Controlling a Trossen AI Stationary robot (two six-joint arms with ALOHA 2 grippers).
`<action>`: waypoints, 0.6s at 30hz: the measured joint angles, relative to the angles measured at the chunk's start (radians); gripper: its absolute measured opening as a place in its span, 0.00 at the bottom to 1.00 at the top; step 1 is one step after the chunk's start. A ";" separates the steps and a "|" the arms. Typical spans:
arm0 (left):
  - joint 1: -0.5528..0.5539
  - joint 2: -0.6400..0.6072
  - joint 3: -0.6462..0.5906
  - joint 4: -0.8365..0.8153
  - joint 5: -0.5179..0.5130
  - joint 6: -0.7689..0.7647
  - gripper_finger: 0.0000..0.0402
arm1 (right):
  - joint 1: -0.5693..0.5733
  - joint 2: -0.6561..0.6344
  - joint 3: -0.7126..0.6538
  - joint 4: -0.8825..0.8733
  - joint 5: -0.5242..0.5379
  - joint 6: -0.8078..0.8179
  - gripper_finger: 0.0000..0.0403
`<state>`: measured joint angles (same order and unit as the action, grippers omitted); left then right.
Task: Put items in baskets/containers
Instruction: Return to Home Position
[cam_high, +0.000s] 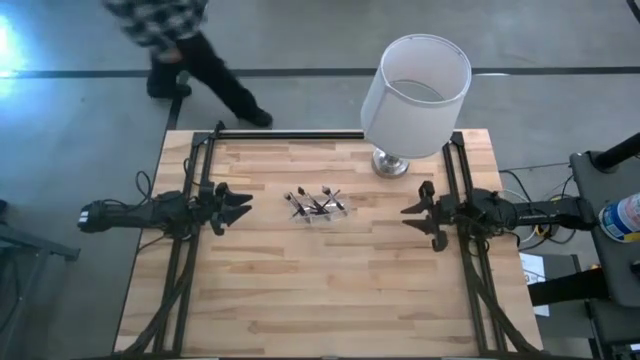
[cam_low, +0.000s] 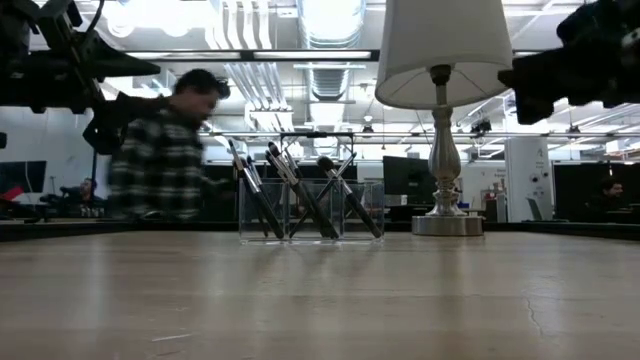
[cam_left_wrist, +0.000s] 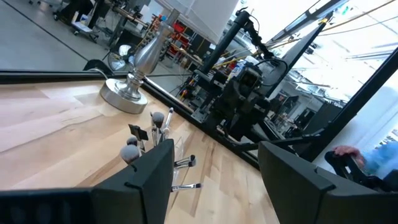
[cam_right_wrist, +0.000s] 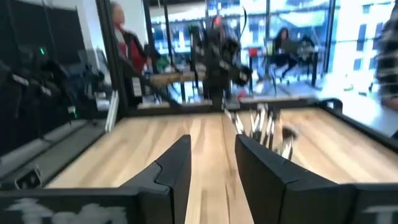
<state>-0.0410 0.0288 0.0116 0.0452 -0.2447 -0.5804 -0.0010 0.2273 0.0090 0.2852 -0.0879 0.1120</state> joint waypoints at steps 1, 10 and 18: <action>0.000 0.000 0.000 0.000 0.000 0.000 0.56 | 0.000 -0.007 0.000 -0.029 0.001 0.000 0.31; 0.000 0.000 0.000 0.000 0.000 0.000 0.56 | 0.001 0.021 0.000 -0.170 0.007 0.000 0.32; 0.000 0.000 0.000 0.000 0.000 0.000 0.56 | 0.001 0.037 0.000 -0.179 0.008 0.000 0.30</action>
<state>-0.0414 0.0288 0.0116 0.0452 -0.2447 -0.5803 -0.0002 0.2638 0.0090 0.1066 -0.0795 0.1116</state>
